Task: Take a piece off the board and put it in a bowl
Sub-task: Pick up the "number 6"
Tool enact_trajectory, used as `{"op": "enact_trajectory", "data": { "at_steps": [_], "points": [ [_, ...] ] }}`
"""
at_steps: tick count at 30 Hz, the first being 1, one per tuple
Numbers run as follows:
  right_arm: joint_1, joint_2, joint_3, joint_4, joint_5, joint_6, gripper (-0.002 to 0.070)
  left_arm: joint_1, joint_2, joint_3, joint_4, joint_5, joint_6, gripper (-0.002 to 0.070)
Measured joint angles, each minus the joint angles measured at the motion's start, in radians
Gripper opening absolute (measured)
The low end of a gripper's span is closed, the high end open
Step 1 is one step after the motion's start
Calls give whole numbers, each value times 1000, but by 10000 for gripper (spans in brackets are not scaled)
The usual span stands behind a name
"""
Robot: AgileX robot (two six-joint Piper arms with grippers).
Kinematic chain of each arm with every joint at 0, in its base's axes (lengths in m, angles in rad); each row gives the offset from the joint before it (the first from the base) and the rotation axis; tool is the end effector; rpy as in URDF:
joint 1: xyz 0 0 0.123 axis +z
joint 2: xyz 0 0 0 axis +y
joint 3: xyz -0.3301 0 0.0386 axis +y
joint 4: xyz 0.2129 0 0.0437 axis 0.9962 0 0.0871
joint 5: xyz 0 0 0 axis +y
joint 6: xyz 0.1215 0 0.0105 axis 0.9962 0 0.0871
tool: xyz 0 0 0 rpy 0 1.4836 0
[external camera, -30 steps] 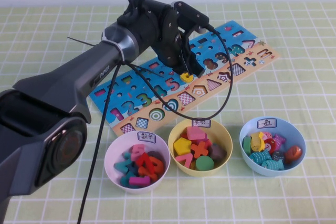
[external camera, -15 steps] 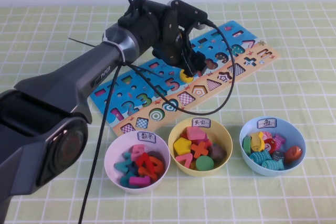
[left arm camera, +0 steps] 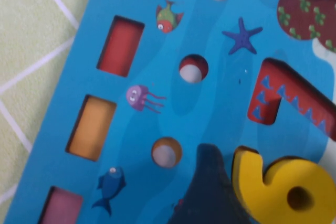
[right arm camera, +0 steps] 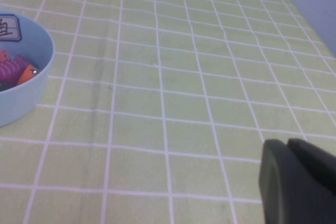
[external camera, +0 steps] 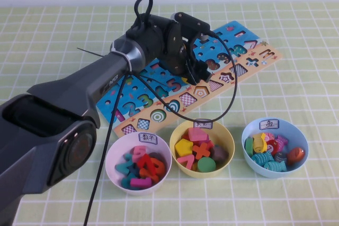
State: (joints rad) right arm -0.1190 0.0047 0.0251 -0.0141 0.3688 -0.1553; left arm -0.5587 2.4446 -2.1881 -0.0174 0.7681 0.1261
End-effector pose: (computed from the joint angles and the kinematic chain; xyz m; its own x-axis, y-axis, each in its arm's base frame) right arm 0.0002 -0.0006 0.1630 -0.3206 -0.1305 -0.9382 0.0708 0.9844 -0.1611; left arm 0.4800 -0.3018 0.1952 -0.6183 0.5202 -0.5892 0.6101 0.7902 0.0574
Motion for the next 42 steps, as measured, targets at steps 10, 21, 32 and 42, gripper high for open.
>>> {"op": "enact_trajectory", "data": {
  "at_steps": [10, 21, 32, 42],
  "points": [
    [0, 0, 0, 0, 0, 0, -17, 0, 6, 0, -8, -12, 0, 445],
    [0, 0, 0, 0, 0, 0, -17, 0, 6, -2, -8, -4, -4, 419],
    [0, 0, 0, 0, 0, 0, -17, 0, 6, -2, -12, 7, -10, 305],
    [0, 0, 0, 0, 0, 0, -17, 0, -9, -2, -5, 37, -10, 305]
  ]
}}
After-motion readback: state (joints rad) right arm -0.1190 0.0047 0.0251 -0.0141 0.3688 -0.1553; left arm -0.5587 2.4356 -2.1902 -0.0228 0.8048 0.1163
